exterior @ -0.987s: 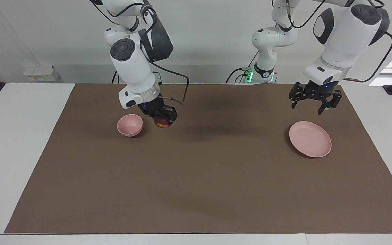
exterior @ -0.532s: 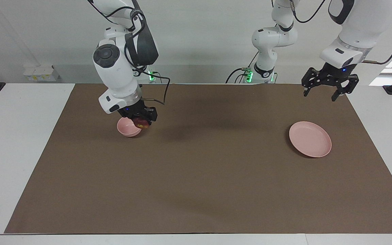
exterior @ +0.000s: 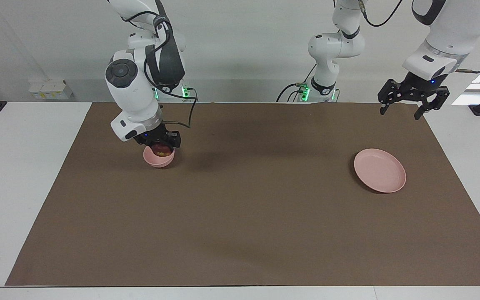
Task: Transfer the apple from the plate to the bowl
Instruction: 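Carry the apple with the right gripper while the left gripper withdraws, then open the right gripper to drop the apple into the pink bowl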
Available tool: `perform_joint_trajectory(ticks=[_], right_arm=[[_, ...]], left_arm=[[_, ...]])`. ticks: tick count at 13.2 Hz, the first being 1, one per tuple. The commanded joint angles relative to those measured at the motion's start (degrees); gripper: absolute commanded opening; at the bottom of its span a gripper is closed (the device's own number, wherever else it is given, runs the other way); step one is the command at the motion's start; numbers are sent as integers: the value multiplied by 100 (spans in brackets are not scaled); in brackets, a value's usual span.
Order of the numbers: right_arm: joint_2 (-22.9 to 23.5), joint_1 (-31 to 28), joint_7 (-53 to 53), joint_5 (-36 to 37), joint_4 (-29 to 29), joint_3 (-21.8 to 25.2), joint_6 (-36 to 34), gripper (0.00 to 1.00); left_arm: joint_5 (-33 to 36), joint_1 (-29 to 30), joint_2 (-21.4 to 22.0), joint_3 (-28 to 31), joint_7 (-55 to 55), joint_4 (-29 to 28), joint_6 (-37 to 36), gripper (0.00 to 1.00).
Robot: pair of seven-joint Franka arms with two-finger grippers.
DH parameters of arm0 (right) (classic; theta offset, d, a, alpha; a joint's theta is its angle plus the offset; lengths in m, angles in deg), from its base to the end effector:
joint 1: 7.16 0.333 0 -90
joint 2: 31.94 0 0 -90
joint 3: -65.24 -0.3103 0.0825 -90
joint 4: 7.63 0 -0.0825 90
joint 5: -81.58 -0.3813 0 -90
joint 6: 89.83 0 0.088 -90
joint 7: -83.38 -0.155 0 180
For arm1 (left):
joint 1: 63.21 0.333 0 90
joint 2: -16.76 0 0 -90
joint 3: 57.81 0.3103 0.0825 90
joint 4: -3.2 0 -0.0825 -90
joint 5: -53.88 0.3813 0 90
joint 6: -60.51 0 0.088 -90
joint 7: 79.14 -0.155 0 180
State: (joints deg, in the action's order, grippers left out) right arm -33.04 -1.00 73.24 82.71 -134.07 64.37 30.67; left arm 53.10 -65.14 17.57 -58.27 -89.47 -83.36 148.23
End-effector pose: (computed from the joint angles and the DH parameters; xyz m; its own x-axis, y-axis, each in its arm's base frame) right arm 0.5063 0.0607 0.3297 0.9958 -0.0447 -0.0803 -0.0423 -0.9986 0.0310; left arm 0.5450 -0.0249 0.6031 0.9747 -0.2207 0.0362 -0.2211 -0.9752 0.0071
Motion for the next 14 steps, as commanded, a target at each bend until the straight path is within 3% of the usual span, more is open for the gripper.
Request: perform_joint_trajectory(ticks=[1, 4, 5, 6, 7, 10, 14], right_arm=[[-163, -238, 127, 177, -617, -54, 631, 0], [-49, -291, 66, 213, -952, -54, 1131, 4], [-31, -300, 48, 213, -952, -54, 1133, 17], [4, -291, 39, 213, -900, -54, 1098, 48], [22, -291, -39, 204, -873, -62, 1133, 99], [31, -203, -67, 195, -435, -80, 1046, 100], [31, -282, 161, 178, 355, -80, 283, 100]], left_arm=[[-106, -36, 200, 178, 75, -239, -9, 100], [-97, -36, 200, 187, 74, -230, -70, 100], [-97, -27, 200, 187, 74, -230, -79, 100], [-97, -9, 200, 187, 92, -230, -123, 100], [-97, -9, 200, 187, 109, -212, -141, 100], [-97, -9, 200, 187, 110, -204, -132, 100], [-88, -9, 192, 187, 101, -195, -132, 100]])
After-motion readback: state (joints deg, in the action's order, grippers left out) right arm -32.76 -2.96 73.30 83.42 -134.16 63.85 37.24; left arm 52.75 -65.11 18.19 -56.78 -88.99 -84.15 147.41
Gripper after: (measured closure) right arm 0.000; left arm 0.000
